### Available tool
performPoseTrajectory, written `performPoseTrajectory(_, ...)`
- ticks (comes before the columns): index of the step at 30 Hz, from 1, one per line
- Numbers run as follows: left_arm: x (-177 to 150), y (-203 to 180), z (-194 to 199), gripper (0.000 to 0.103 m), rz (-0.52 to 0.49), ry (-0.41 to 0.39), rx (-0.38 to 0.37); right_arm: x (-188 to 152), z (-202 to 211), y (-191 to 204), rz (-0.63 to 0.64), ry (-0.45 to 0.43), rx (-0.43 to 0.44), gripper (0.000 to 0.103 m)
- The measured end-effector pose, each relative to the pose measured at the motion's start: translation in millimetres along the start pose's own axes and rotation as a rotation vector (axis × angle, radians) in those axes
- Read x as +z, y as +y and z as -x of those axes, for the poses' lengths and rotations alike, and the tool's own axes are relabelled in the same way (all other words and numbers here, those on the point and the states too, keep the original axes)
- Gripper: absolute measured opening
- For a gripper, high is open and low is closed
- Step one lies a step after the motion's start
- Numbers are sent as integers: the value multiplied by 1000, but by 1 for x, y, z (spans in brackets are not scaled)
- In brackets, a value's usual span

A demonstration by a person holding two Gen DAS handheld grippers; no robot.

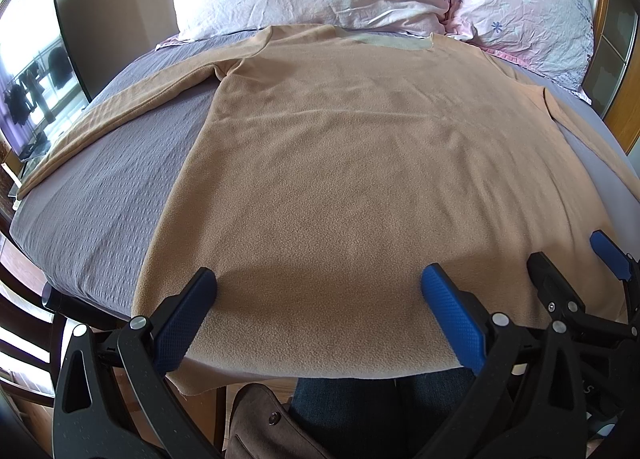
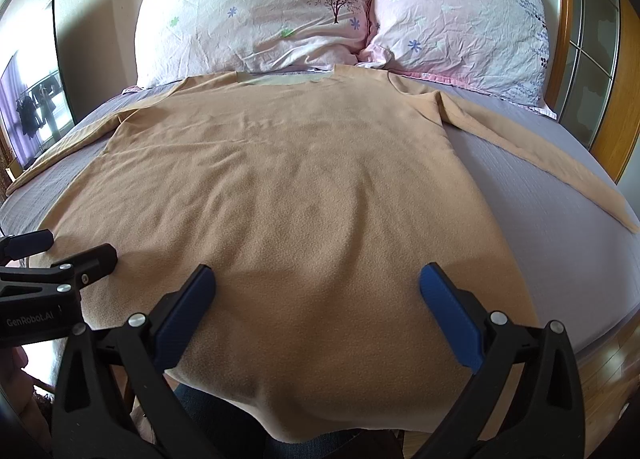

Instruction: Fold small clothes

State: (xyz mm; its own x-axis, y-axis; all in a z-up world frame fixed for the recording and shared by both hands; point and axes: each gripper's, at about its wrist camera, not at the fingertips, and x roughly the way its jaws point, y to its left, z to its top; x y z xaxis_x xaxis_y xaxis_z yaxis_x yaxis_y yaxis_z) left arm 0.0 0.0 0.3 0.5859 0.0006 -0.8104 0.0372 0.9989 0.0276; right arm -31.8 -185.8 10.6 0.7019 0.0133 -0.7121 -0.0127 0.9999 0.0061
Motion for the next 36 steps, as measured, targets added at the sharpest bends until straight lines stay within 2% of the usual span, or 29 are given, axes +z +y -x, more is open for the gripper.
performPoseTrajectory(20,0,0,0,102,-1,-6,0,-1,-1,1,4,-6,4,101)
performPoseTrajectory(24,-1,-2,4,102,-4,-25,1,2,-2,-15,40,-53,85,101)
performPoseTrajectory(25,-3,-2,5,102,-8,-42,-1,5,-1,-26,15,-53,97,101)
performPoseTrajectory(27,-5,-1,8,102,-16,-74,-4,16,2,-69,-114,-87,115,101)
performPoseTrajectory(29,-4,-3,9,102,-23,-95,-10,30,14,-137,-322,-123,77,99)
performPoseTrajectory(30,-4,-1,8,102,-30,-117,-24,35,17,-172,-427,-126,45,91)
performPoseTrajectory(31,-2,-1,7,102,-34,-129,-35,37,19,-206,-531,-123,19,76)
performPoseTrajectory(32,-1,0,6,102,-36,-139,-51,37,19,-228,-599,-117,1,69)
performPoseTrajectory(33,4,2,6,102,-32,-159,-99,36,17,-268,-725,-96,-41,61)
performPoseTrajectory(35,10,6,6,102,-19,-187,-178,28,12,-324,-913,-61,-79,59)
performPoseTrajectory(36,16,10,8,102,-8,-215,-245,25,9,-343,-977,-52,-91,56)
